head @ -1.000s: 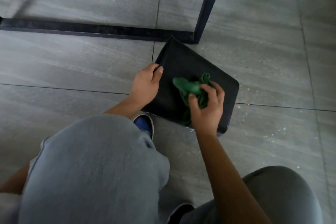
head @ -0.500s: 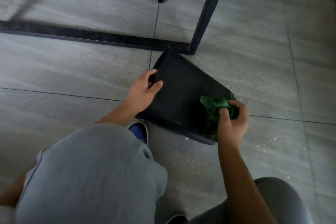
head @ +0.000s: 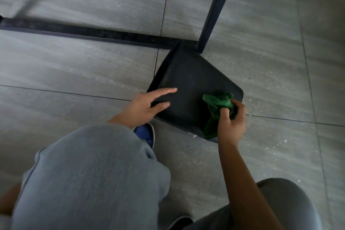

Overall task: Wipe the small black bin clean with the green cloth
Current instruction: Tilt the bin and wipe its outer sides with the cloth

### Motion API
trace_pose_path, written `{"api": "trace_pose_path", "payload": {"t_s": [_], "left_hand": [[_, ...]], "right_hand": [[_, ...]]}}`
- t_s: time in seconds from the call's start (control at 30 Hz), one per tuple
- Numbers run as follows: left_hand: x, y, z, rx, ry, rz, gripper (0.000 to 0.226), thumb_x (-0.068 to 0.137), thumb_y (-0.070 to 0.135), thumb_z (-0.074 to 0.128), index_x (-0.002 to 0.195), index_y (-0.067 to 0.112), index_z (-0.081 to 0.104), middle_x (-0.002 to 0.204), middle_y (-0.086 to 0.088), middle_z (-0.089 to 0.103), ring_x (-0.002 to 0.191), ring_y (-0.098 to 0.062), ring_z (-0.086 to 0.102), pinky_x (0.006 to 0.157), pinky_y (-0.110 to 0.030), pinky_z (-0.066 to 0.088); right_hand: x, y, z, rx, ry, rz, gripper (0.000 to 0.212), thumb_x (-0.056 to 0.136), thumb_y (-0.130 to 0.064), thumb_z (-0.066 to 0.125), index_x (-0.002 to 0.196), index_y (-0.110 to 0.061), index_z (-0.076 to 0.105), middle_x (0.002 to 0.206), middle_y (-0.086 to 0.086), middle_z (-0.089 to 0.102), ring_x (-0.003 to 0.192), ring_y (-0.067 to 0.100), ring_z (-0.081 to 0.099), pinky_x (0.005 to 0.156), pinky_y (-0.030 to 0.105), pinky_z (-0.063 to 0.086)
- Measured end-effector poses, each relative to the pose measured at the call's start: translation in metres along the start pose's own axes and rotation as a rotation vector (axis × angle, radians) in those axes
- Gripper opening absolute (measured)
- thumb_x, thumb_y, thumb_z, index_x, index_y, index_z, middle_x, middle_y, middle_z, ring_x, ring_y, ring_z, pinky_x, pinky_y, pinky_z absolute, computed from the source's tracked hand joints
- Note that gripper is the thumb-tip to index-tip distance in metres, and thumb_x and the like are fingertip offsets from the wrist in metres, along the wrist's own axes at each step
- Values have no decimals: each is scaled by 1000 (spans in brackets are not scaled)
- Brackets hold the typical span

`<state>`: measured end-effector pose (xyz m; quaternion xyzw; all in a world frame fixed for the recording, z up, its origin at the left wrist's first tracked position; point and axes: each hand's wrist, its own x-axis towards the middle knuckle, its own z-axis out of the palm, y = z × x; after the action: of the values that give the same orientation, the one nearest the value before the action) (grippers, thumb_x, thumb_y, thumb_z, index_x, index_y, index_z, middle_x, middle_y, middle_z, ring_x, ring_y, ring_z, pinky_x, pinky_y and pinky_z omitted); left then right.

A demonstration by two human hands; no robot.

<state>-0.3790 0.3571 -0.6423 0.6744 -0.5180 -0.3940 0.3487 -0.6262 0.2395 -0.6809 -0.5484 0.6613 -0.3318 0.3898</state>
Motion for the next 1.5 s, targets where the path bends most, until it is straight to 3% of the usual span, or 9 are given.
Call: {"api": "trace_pose_path", "payload": {"t_s": [0.3, 0.43, 0.57, 0.7, 0.93, 1.1, 1.23, 1.37, 1.5], "left_hand": [[-11, -16, 11, -112, 74, -109, 39, 99, 17, 61, 134, 34, 59, 136, 18, 61, 129, 2, 54, 112, -28, 43], [-4, -9, 6, -144, 55, -113, 39, 99, 14, 62, 134, 32, 61, 136, 21, 61, 131, 2, 52, 115, -30, 40], [26, 15, -7, -66, 54, -22, 41, 98, 14, 63, 138, 24, 59, 141, 17, 57, 134, 6, 47, 115, -20, 35], [60, 58, -26, -32, 93, 85, 43, 98, 14, 64, 139, 23, 57, 142, 15, 55, 135, 7, 46, 119, -24, 32], [71, 95, -45, 75, -247, 164, 78, 96, 10, 66, 157, 35, 25, 163, 22, 24, 149, 5, 22, 126, -36, 21], [64, 82, -37, 34, -154, 121, 67, 100, 8, 59, 156, 30, 31, 161, 20, 30, 148, 6, 23, 123, -23, 20], [70, 92, -32, 32, -169, 112, 67, 100, 9, 59, 156, 32, 31, 160, 24, 29, 147, 10, 21, 125, -24, 17], [79, 111, -30, -55, -126, 84, 66, 101, 6, 55, 156, 33, 30, 160, 24, 26, 144, 15, 19, 122, -17, 16], [77, 108, -29, -38, -121, 150, 63, 103, 7, 52, 157, 27, 27, 161, 21, 26, 147, 11, 18, 122, -17, 15]], "right_hand": [[-9, 6, 5, -218, -88, -296, 57, 90, -27, 53, 146, -33, 54, 159, 1, 44, 145, 24, 40, 112, 46, 42], [-17, 6, 9, -317, -149, -345, 49, 96, -51, 55, 141, -33, 60, 162, 4, 40, 147, 30, 37, 113, 49, 41], [6, -11, -1, -308, -75, -251, 45, 82, -39, 74, 125, -29, 67, 143, 3, 54, 126, 29, 53, 96, 39, 49], [23, -33, -21, -156, -8, -187, 37, 77, -31, 73, 114, -31, 70, 123, -3, 62, 107, 17, 62, 93, 40, 55], [38, -34, -49, 6, 119, -43, 38, 76, -44, 63, 114, -39, 69, 113, -8, 72, 101, 18, 69, 91, 46, 59], [43, -33, -59, 69, 137, 52, 28, 85, -34, 64, 112, -35, 72, 96, -18, 70, 89, 0, 66, 89, 39, 60], [51, -39, -70, 150, 139, 96, 28, 84, -33, 62, 108, -29, 76, 96, -8, 74, 92, 10, 69, 87, 38, 60], [53, -42, -77, 348, 186, 196, 21, 88, -23, 56, 94, -28, 76, 78, -17, 71, 87, 10, 67, 79, 32, 59], [46, -39, -68, 340, 171, 149, 21, 87, -23, 57, 96, -32, 74, 87, -9, 72, 83, 6, 67, 75, 29, 57]]}}
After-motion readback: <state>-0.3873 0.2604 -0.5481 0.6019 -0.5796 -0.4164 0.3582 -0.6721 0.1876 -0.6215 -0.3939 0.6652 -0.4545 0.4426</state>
